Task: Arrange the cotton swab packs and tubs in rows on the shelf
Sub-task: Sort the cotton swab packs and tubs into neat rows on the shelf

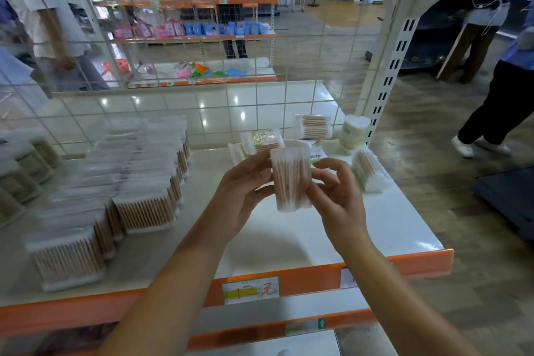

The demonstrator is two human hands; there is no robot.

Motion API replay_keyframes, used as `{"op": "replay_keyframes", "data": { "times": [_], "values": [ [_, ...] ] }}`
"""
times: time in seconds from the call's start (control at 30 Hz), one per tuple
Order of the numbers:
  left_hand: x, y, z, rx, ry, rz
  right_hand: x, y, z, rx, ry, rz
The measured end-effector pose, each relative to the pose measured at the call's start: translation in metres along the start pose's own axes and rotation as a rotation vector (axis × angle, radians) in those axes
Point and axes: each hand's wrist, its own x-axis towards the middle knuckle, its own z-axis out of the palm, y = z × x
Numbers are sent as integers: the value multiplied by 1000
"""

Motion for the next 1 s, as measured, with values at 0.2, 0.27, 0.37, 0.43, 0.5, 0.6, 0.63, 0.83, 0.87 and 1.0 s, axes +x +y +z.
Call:
{"op": "replay_keyframes", "data": {
  "times": [0.2, 0.27, 0.37, 0.43, 0.5, 0.6, 0.63, 0.83, 0.87, 1.0],
  "values": [
    [-6, -11, -2, -27, -21, -1, 0, 1, 6, -193, 127, -68],
    [-8, -13, -2, -19, 1, -8, 2, 1, 4, -308, 143, -89],
    [-11, -12, -2, 5, -3, -8, 3, -2, 3, -309, 133, -40],
    [-12, -12, -1, 70, -28, -2, 2, -5, 5, -275, 89, -31],
    [-13, -10, 0, 163, -37, 0, 1, -7, 6, -221, 32, 6],
    [-16, -6, 2, 260, -27, -17, -1, -9, 8, -222, -33, 53],
    [-17, -4, 1, 284, -19, -19, -1, -10, 9, -277, -68, 42],
    [-23, 8, -13, 445, 49, -9, 5, -20, 20, -550, -192, -39],
    [-24, 10, -16, 461, 63, -6, 6, -22, 25, -623, -213, -64],
    [-30, 25, -30, 517, 113, 27, 8, -31, 47, -784, -265, -126]
  ]
}}
